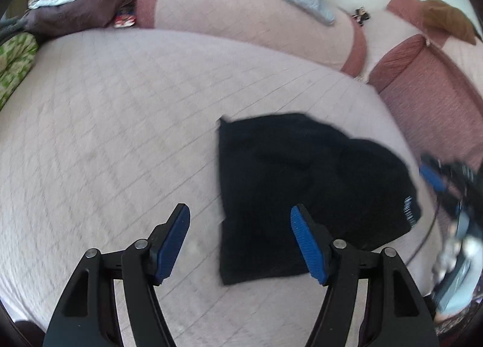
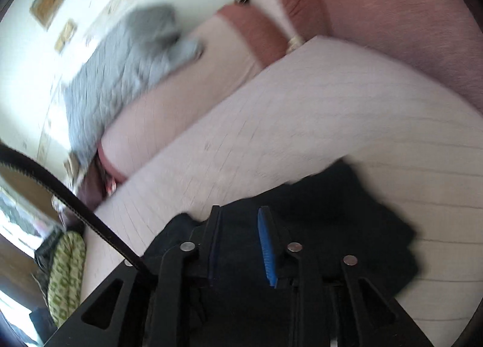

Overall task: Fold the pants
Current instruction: 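Grasp the folded pants with the left gripper while the right gripper grasps the other end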

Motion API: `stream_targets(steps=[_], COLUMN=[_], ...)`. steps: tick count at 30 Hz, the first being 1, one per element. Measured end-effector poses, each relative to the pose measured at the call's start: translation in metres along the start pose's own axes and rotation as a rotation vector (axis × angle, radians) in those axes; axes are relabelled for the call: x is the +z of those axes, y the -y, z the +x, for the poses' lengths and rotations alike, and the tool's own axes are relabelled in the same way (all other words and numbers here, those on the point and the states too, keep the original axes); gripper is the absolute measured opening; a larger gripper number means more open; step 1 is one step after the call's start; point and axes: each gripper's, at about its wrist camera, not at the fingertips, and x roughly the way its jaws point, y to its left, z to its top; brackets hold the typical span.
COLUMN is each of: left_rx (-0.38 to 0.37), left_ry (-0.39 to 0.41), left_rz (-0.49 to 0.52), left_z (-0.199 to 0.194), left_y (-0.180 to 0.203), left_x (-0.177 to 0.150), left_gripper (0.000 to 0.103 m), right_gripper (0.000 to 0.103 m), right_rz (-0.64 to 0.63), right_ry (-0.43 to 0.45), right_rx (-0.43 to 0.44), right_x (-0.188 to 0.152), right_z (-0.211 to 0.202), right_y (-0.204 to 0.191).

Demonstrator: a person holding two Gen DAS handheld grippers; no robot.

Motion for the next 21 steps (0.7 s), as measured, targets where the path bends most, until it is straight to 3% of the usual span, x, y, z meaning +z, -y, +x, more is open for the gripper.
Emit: stream_targets(steps=[6, 10, 15, 21], left_rx=[-0.082, -0.145, -0.177, -0.157], left_ry=[-0.038, -0.088, -0.19, -0.301], left_rz=[0.14, 0.259, 0.381, 0.472], left_z=[0.019, 0.044, 0.092, 0.149], left_y=[0.074, 0.149, 0.229, 0.288], left_x=[0.032, 0.049, 0.065, 0.071], left_gripper=[0.069, 0.069, 0.069, 0.069], right_gripper=[0.043, 0.046, 0.046, 0.047], right_rz=[0.114, 0.258, 0.284, 0.248], right_ry=[0.017, -0.046, -0.086, -0.09], right_rx=[-0.033, -0.036, 0.016, 0.01], right_x=[-0.024, -0.048, -0.051, -0.051], right_z=[-0.056, -0.057, -0.042, -0.022], right_y=[0.067, 0.119, 0.124, 0.109])
